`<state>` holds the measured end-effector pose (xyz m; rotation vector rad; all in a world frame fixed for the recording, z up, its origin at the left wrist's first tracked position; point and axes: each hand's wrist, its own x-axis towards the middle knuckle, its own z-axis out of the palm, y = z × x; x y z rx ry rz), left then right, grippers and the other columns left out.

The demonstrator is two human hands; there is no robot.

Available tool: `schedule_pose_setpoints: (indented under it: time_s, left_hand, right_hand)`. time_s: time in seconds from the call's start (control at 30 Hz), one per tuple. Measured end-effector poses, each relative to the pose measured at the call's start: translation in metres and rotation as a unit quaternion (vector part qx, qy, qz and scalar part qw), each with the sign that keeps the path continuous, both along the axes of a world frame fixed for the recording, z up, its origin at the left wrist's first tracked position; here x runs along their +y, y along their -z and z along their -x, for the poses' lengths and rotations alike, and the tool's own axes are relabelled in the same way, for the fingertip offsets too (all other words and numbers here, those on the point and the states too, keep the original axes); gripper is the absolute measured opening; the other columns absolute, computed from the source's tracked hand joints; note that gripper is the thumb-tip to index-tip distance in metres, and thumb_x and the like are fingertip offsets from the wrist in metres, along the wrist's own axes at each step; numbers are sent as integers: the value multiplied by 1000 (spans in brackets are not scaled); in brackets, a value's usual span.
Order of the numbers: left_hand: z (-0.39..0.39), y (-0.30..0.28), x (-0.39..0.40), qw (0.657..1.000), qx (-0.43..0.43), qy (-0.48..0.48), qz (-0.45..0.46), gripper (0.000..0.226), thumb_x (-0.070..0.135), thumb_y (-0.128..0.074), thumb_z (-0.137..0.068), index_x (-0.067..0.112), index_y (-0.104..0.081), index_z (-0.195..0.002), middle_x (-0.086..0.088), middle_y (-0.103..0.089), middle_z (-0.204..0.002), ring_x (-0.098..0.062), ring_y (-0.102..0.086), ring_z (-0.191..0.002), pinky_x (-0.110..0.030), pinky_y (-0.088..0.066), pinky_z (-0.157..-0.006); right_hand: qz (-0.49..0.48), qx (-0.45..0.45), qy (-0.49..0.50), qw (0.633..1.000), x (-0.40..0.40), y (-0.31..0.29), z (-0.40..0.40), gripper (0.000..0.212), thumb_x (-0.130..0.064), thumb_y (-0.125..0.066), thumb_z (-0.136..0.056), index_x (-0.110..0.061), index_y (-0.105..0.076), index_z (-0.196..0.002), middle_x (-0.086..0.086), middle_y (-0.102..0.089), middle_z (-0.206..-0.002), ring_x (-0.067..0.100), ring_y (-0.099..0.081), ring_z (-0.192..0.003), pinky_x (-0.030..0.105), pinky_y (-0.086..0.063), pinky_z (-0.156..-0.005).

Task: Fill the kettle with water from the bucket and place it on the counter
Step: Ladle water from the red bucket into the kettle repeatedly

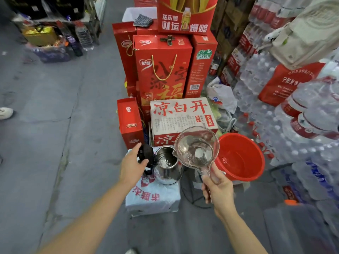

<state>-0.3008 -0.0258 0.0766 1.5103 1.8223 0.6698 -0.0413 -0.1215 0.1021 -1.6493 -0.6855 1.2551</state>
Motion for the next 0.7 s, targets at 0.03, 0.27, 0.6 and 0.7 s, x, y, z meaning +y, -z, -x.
schedule_pose_setpoints:
  time_s: [0.03, 0.27, 0.6, 0.7]
  left_hand:
    - [2, 0, 0, 1000, -2, 6, 2, 69, 11, -71, -83, 18, -41, -144, -11, -55, -137, -25, -56, -121, -32, -41, -100]
    - [12, 4, 2, 1000, -17, 25, -3, 69, 14, -72, -82, 20, -42, -143, -5, -57, -137, -21, -58, -119, -32, -43, -100]
    - [23, 6, 4, 998, -42, 52, 0, 69, 16, -73, -82, 21, -43, -143, -3, -57, -137, -19, -58, -120, -33, -45, -99]
    - [24, 8, 4, 998, -44, 54, 2, 71, 18, -74, -81, 22, -42, -144, -2, -57, -138, -18, -57, -120, -36, -47, -100]
  right_hand:
    - [4, -21, 4, 1000, 2, 2, 6, 66, -2, -62, -93, -33, -42, -148, 12, -51, -56, 16, -37, -36, 21, -30, -34]
    - [7, -243, 6, 970, 6, 13, 31, 74, -17, -66, -87, -76, -37, -121, -6, -62, -64, 19, -43, -46, 36, -49, -51]
    - [18, -407, -5, 913, 10, 5, 47, 68, -22, -61, -92, -53, -27, -142, 14, -60, -60, 21, -53, -58, 34, -38, -59]
    - [23, -431, -10, 902, 11, 1, 53, 67, -24, -61, -93, -53, -26, -143, 12, -54, -54, 22, -53, -57, 34, -42, -61]
